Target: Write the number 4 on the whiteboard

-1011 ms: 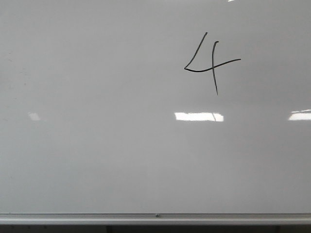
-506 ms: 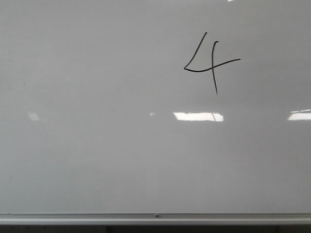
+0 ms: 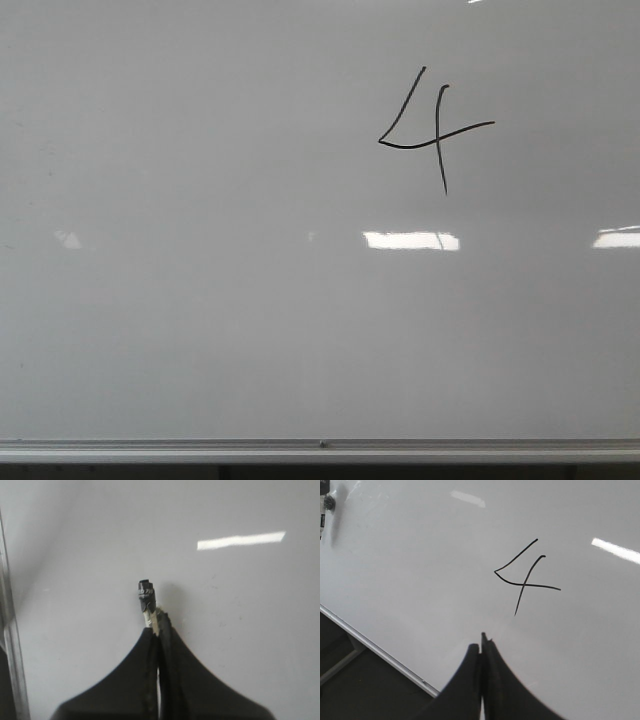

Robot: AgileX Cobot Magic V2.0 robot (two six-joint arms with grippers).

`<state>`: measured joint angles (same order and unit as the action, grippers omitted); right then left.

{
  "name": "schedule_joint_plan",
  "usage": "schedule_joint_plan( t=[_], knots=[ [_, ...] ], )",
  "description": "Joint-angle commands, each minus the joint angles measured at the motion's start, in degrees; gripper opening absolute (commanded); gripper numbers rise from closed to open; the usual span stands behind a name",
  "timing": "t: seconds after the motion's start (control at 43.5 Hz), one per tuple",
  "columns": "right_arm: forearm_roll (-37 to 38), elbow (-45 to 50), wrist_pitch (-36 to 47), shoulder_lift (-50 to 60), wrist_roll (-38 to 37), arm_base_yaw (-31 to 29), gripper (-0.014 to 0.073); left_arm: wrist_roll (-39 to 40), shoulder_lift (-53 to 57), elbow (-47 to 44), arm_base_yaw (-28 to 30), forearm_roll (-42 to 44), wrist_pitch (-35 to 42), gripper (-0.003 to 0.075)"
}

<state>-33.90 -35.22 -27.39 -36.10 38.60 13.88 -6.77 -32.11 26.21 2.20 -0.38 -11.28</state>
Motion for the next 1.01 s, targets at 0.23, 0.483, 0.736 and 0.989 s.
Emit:
schedule_joint_plan(
  t=[0.23, 0.483, 0.736, 0.989],
  knots=[
    [-1.6, -1.6, 3.9, 0.1, 0.2, -0.3, -0.0071, 8.2, 18.1, -17.7, -2.3, 0.4, 12.4, -0.0020],
    [-1.6, -1.6, 3.9, 0.1, 0.2, -0.3, -0.0071, 9.4, 32.4, -25.8, -2.3, 0.4, 8.4, -0.0020],
    [-1.6, -1.6, 3.6, 0.1, 0.2, -0.3, -0.0071, 9.4, 33.2, -26.9, -2.3, 0.4, 7.5, -0.0020],
    [-1.6, -1.6, 3.6, 0.1, 0.2, -0.3, -0.0071, 9.4, 33.2, -26.9, -2.3, 0.4, 7.5, -0.0020]
  ],
)
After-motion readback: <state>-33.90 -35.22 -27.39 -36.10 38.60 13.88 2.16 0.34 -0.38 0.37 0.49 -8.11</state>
